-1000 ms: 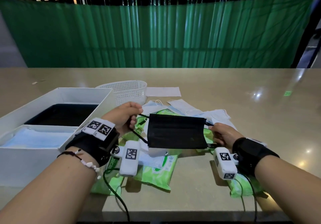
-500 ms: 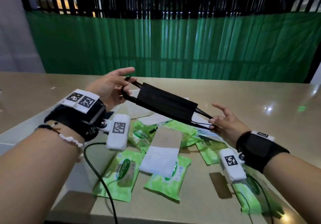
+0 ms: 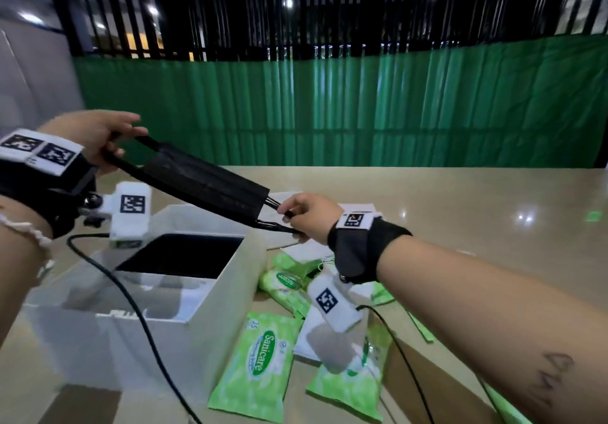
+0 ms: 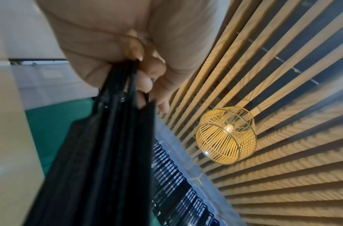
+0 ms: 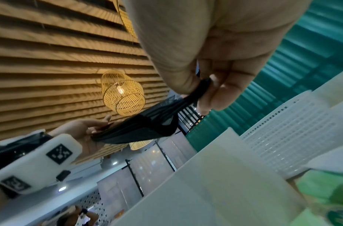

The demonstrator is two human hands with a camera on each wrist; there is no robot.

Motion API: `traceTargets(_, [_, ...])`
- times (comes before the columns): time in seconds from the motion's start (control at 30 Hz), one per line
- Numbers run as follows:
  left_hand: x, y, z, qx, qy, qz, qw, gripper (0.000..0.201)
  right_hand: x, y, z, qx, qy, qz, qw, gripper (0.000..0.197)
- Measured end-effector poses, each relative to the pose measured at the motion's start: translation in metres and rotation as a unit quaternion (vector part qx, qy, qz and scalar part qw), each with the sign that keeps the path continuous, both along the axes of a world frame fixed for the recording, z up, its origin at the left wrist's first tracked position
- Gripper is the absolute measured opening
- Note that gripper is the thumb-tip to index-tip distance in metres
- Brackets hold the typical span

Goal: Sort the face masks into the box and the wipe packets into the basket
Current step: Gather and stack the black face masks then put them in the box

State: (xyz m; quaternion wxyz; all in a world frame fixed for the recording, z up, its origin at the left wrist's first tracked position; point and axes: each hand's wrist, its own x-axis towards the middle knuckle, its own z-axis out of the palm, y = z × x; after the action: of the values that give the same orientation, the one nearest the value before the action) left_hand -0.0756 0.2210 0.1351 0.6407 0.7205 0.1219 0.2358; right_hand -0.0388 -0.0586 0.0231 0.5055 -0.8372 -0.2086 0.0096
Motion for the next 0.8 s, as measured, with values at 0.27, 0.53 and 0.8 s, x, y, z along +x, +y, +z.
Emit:
traceTargets(0.27, [-0.001, 0.061, 0.009, 0.0, -0.013, 0.075, 0.997, 0.024, 0.015, 0.079, -0.003, -0.133, -0.047, 0.034, 0.989, 0.029])
traceTargets(0.53, [0.019, 0.055, -0.007, 0.003, -0.002, 0.065, 0.998, 0.018, 0.023, 0.099, -0.017, -0.297, -0.015, 0.042, 0.954, 0.028])
traceTargets(0.8, [0.032, 0.054, -0.036, 0.061, 0.104, 0.086, 0.989, 0.023, 0.029, 0.101, -0.03, -0.285, 0.03, 0.028, 0.958, 0.036])
